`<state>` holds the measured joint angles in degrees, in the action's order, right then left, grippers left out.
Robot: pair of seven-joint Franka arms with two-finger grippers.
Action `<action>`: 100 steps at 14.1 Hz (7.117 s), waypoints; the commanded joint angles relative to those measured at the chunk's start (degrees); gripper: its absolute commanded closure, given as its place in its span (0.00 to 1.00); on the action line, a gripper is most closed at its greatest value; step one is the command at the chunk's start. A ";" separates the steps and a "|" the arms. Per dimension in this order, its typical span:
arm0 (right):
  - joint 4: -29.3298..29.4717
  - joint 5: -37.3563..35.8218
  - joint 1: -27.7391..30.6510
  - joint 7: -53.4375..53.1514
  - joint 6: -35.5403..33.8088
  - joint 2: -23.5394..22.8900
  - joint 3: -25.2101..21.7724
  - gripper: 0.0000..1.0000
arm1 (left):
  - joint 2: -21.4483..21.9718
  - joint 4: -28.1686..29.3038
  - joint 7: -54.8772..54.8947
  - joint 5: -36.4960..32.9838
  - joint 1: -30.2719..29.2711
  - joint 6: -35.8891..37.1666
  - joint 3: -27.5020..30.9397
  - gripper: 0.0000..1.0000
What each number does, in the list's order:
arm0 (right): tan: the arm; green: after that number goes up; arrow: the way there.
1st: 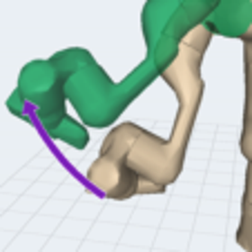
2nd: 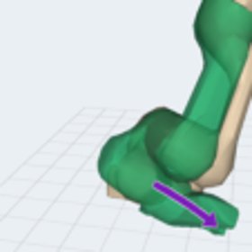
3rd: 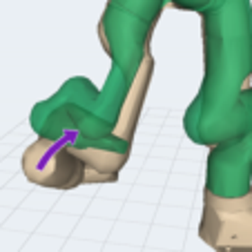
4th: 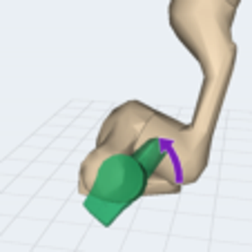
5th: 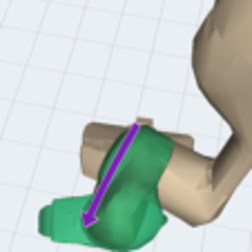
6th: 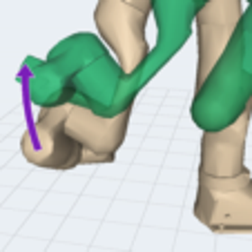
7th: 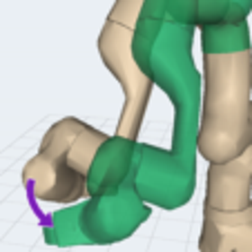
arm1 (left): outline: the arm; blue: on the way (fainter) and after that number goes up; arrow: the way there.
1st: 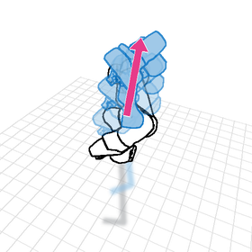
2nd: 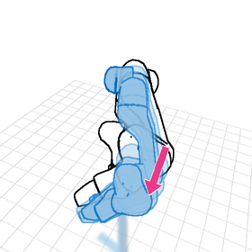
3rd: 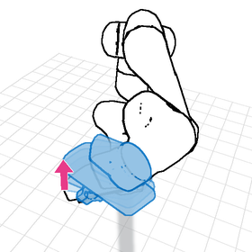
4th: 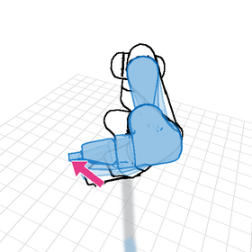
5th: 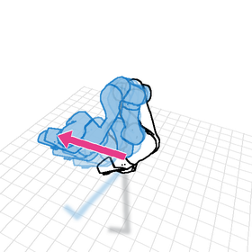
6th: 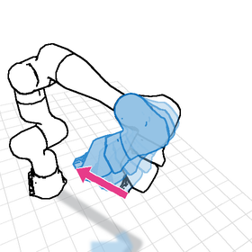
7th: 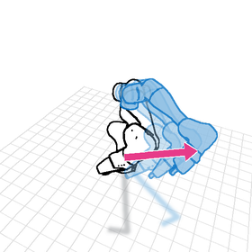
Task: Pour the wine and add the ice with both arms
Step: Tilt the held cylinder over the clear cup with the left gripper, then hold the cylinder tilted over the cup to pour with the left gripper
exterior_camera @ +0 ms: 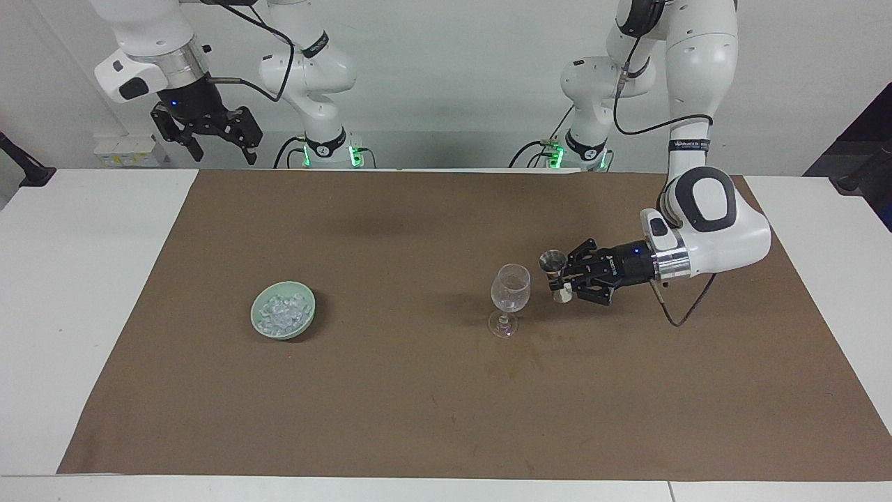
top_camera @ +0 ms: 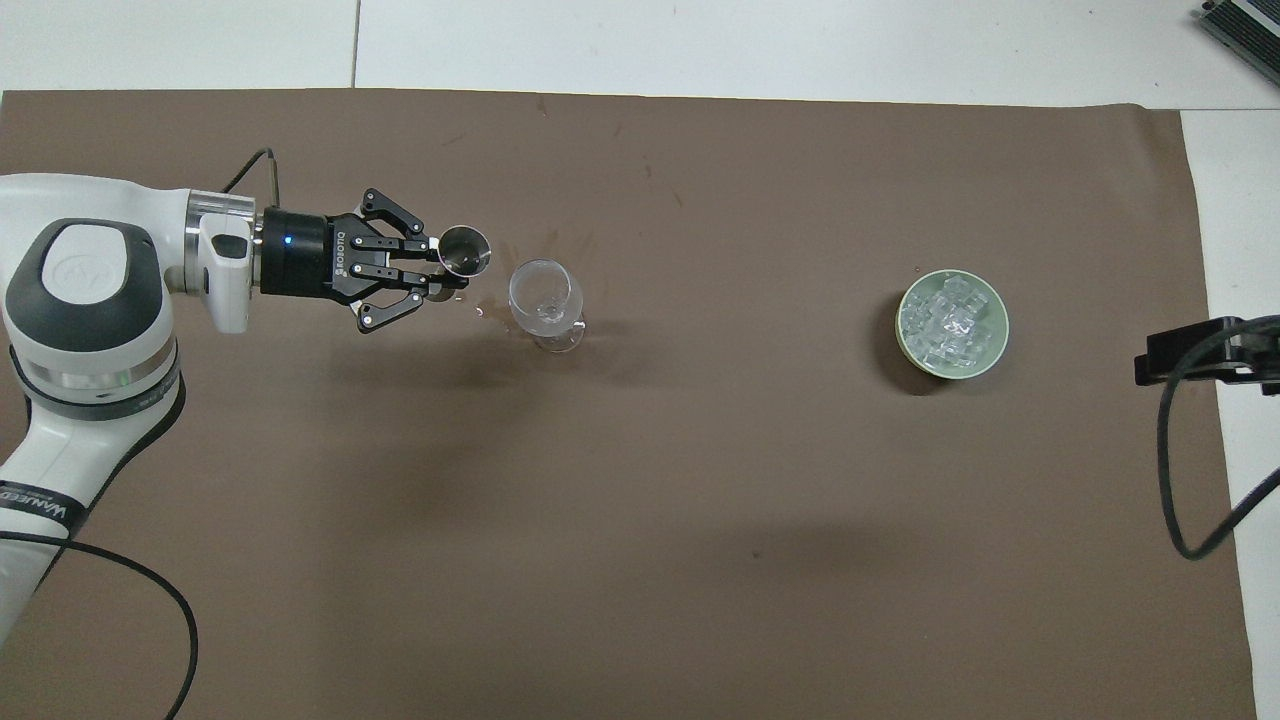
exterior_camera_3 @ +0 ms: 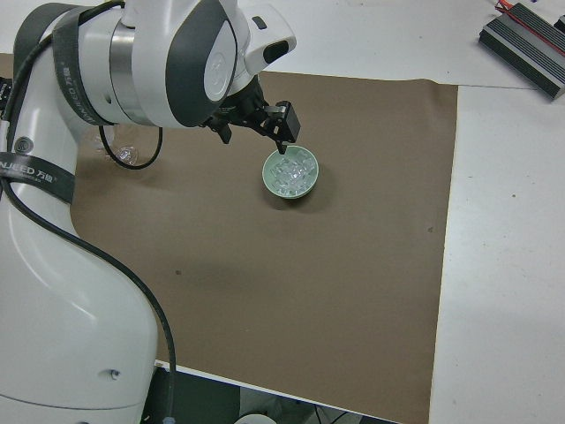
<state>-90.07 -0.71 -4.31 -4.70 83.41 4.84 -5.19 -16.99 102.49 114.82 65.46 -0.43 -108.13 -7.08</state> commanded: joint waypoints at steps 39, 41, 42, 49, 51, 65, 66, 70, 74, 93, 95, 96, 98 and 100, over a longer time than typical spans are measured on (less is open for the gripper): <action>-0.72 1.50 0.53 1.10 0.00 0.87 -0.09 0.00 | 4.51 -2.73 -28.15 -27.58 9.40 -8.23 1.63 1.00; -0.72 1.50 0.53 1.10 0.00 0.87 -0.09 0.00 | 4.42 -3.08 -28.51 -28.71 9.57 -8.23 1.72 1.00; -0.72 1.50 0.53 1.19 0.00 0.87 -0.09 0.00 | 4.50 -3.26 -29.90 -30.46 9.75 -8.15 1.72 1.00; -0.72 1.50 0.53 1.10 0.00 0.87 -0.09 0.00 | 4.24 -4.23 -32.03 -33.11 11.33 -8.23 1.63 1.00; -0.72 1.50 0.53 1.10 0.00 0.87 -0.09 0.00 | 4.33 -4.23 -32.11 -34.61 11.95 -8.23 1.72 1.00; -0.72 1.50 0.53 1.10 0.00 0.87 -0.09 0.00 | 4.07 -5.28 -37.82 -40.14 13.44 -8.41 1.72 1.00; -0.72 1.50 0.53 1.10 0.00 0.87 -0.09 0.00 | 4.07 -5.28 -38.35 -40.50 13.62 -8.32 1.72 1.00; -0.72 1.50 0.53 1.10 0.00 0.87 -0.09 0.00 | 3.98 -5.72 -39.49 -41.90 14.40 -8.32 1.72 1.00; -0.72 1.50 0.53 1.10 0.00 0.87 -0.09 0.00 | 3.98 -5.81 -40.55 -43.66 14.50 -8.15 1.72 1.00; -0.72 1.50 0.53 1.10 0.00 0.87 -0.09 0.00 | 3.89 -8.10 -48.55 -53.07 17.04 -7.36 1.72 1.00; -0.72 1.50 0.53 1.10 0.00 0.87 -0.09 0.00 | 3.80 -8.10 -49.95 -53.68 17.48 -7.36 1.72 1.00; -0.72 1.50 0.53 1.10 0.00 0.87 -0.09 0.00 | 3.80 -8.10 -50.04 -54.29 17.57 -7.27 1.72 1.00; -0.72 1.50 0.53 1.10 0.00 0.87 -0.09 0.00 | 3.80 -8.10 -50.13 -55.35 17.92 -7.27 1.72 1.00; -0.72 1.50 0.53 1.19 0.00 0.87 -0.09 0.00 | 3.80 -8.27 -50.39 -55.44 17.92 -7.01 1.72 1.00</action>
<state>-90.07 -0.71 -4.31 -4.70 83.41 4.84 -5.19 -12.93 95.50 65.95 11.73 16.31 -115.99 -6.35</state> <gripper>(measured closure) 0.000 0.784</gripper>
